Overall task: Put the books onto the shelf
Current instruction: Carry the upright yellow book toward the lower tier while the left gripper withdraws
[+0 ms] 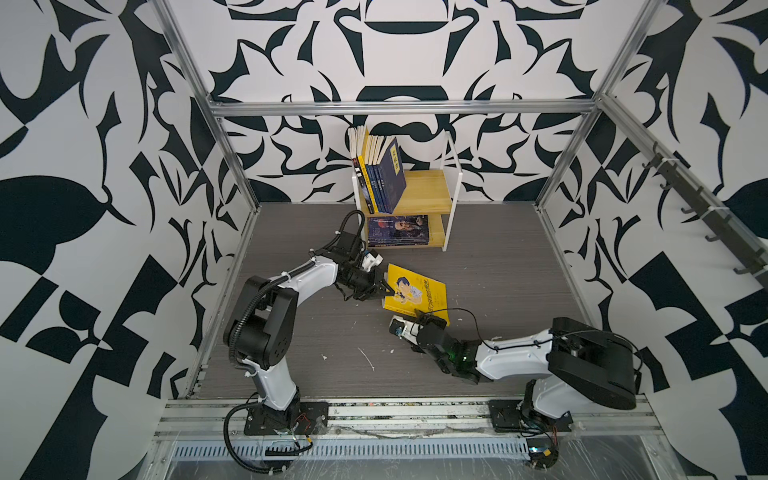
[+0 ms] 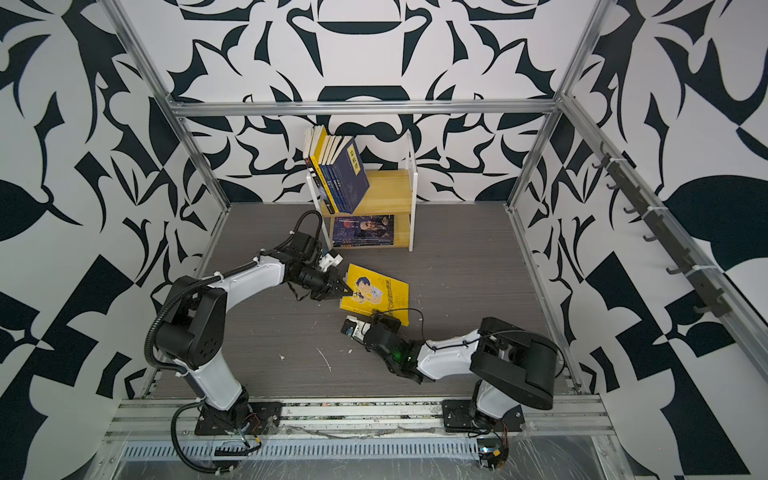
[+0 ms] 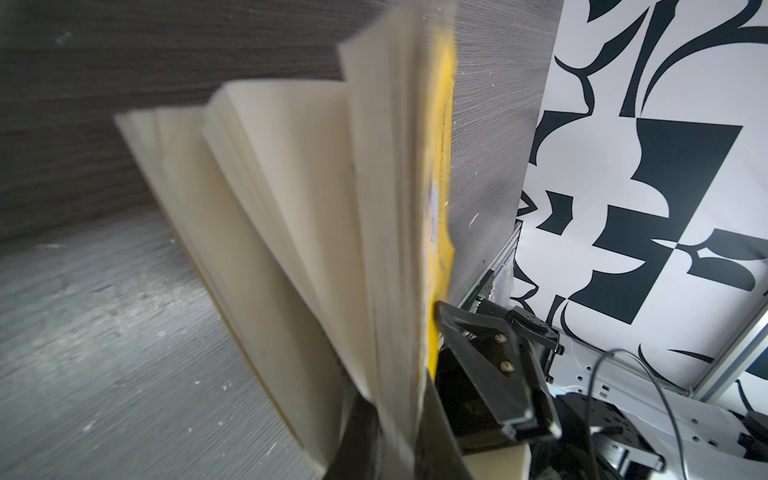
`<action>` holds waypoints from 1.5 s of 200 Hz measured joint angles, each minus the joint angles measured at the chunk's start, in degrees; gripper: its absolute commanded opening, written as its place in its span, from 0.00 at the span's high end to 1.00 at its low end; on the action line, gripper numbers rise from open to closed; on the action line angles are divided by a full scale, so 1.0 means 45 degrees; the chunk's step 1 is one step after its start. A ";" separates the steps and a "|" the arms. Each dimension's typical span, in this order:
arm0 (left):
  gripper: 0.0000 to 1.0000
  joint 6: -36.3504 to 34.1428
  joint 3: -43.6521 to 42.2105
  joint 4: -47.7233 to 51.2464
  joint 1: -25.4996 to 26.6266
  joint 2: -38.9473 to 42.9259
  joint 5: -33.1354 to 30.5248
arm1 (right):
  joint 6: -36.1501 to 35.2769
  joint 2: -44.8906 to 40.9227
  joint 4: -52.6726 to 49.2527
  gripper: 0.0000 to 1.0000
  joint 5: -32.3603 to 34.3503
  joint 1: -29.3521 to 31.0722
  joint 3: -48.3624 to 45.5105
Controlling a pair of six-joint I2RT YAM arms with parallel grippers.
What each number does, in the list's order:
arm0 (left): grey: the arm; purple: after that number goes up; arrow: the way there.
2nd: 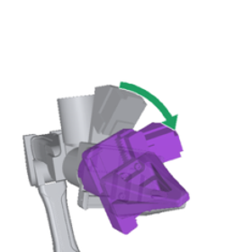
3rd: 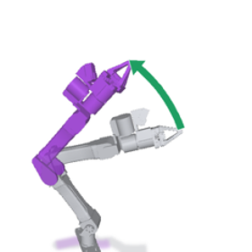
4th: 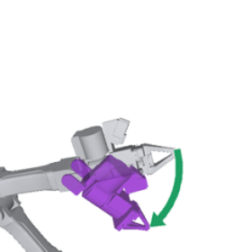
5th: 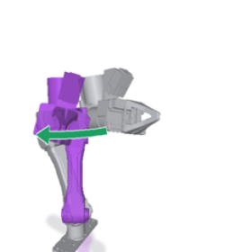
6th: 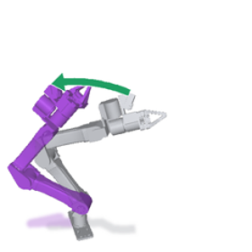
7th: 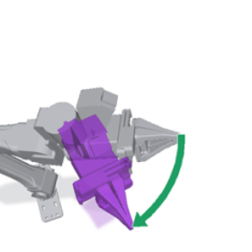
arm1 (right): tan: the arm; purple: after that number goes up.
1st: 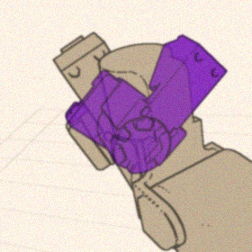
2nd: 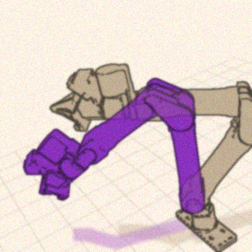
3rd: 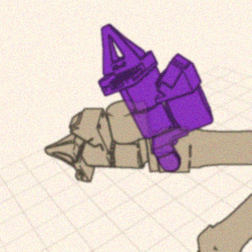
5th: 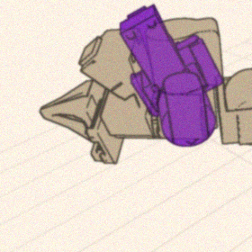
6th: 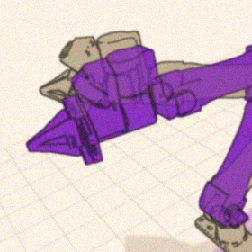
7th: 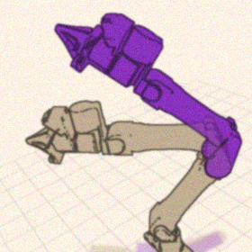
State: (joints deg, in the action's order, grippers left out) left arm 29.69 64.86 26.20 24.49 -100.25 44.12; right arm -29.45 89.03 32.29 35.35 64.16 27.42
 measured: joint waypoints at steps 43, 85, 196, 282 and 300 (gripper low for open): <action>0.32 -0.0136 -0.0223 -0.0029 -0.0325 0.0651 -0.0534 | -0.1394 0.0199 0.0432 1.00 0.0306 -0.0228 0.0311; 0.18 -0.1010 -0.0724 0.0063 -0.1287 0.2837 -0.1588 | -0.2667 -0.0379 -0.0835 1.00 -0.0083 -0.0471 0.0597; 0.00 -0.3327 -0.2759 0.0092 -0.5455 0.6761 -0.2613 | -0.6479 -0.1821 -0.3609 1.00 -0.1205 -0.2176 0.3793; 0.00 -0.3949 -0.2769 0.0083 -0.7150 0.7621 -0.2210 | -0.8937 -0.0175 -0.2055 1.00 -0.1292 -0.3449 0.5105; 0.00 -0.3959 -0.2769 0.0083 -0.7198 0.7621 -0.2171 | -0.9194 0.0131 -0.1962 1.00 -0.1462 -0.3755 0.5435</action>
State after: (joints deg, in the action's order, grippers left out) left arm 11.88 52.40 26.57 -7.90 -65.95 34.35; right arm -70.83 89.62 23.46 28.77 47.27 51.88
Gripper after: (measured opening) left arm 0.997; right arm 0.064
